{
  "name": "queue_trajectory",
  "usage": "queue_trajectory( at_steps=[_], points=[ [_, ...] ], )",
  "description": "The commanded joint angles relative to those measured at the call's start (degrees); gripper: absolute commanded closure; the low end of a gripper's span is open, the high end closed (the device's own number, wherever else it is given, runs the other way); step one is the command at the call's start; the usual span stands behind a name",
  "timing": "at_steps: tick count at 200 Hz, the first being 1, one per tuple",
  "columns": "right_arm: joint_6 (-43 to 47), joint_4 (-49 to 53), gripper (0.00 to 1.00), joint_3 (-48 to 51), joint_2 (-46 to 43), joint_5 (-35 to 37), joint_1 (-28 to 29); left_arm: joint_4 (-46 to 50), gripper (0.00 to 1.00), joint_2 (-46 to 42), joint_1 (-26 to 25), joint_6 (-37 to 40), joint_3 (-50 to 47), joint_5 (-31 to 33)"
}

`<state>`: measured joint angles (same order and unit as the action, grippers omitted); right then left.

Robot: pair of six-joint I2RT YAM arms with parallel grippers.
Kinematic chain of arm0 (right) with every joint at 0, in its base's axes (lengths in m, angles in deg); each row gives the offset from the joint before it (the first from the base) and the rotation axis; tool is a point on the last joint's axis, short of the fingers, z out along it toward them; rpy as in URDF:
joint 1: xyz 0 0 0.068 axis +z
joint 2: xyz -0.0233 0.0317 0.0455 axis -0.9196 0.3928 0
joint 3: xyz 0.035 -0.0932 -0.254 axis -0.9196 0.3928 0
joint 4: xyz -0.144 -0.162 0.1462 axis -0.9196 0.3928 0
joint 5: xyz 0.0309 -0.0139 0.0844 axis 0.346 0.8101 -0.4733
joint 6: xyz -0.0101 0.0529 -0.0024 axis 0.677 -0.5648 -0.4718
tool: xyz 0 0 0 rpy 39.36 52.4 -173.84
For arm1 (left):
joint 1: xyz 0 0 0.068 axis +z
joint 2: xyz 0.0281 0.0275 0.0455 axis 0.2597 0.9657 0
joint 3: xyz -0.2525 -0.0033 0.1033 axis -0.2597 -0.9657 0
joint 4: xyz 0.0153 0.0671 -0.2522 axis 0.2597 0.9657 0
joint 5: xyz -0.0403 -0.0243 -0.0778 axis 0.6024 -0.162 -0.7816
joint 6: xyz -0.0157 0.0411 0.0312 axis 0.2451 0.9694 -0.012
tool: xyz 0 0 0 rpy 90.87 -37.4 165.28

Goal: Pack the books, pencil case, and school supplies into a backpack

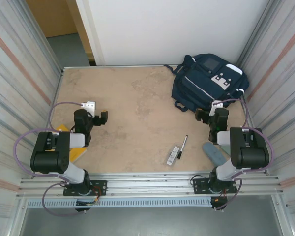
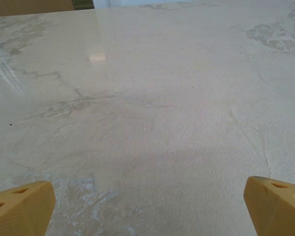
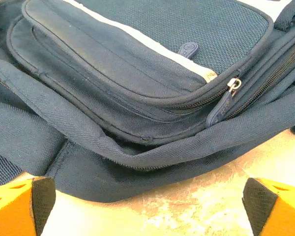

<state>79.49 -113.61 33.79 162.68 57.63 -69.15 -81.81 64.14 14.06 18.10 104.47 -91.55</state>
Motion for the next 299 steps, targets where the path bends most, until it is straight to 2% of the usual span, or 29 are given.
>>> queue_trajectory(
  at_steps=[1, 161, 183, 221, 236, 245, 256, 270, 286, 299],
  points=[
    [-0.59, -0.55, 0.01, -0.96, -0.19, -0.08, 0.11, -0.44, 0.01, -0.48, -0.18, 0.34, 0.51, 0.86],
    [-0.74, -0.45, 0.01, -0.97, -0.22, -0.78, -0.26, -0.49, 0.01, -0.51, -0.16, 0.3, 0.51, 0.99],
    [-0.78, -0.46, 0.01, -0.97, -0.28, -0.76, -0.26, -0.73, 0.01, -0.59, 1.24, -0.45, 0.33, -1.95],
    [-0.77, -0.46, 0.01, -0.97, -0.18, -0.99, -0.53, -0.28, 0.01, -0.48, 0.12, 0.57, 0.6, -0.84],
    [-0.76, -0.5, 0.01, -0.97, -0.31, -1.04, -0.53, 1.73, 0.01, -1.88, -0.43, 2.96, 1.31, -4.31],
    [-0.79, -0.53, 0.01, -0.97, -0.34, -0.98, -0.38, 3.41, 0.01, -4.01, -1.55, 3.3, 1.21, -2.08],
    [-0.88, -0.66, 0.01, -0.95, -0.39, -1.17, -0.5, 7.21, 0.01, -7.46, -3.85, 3.68, 2.07, 3.77],
    [-0.66, 2.9, 0.01, -2.13, -1.99, -5.15, -1.65, 12.65, 0.01, -12.33, -7.39, 6.39, 3.73, 7.68],
    [-0.68, 19.4, 0.01, -8.96, -5.93, -7.86, -1.89, 18.7, 0.01, -17.53, -11.76, 5.39, 5.72, 13.14],
    [2.14, 29.93, 0.01, -14.42, -7.51, -15.63, -1.93, 23.81, 0.01, -20.97, -15.56, 2.65, 7.1, 17.96]
  ],
)
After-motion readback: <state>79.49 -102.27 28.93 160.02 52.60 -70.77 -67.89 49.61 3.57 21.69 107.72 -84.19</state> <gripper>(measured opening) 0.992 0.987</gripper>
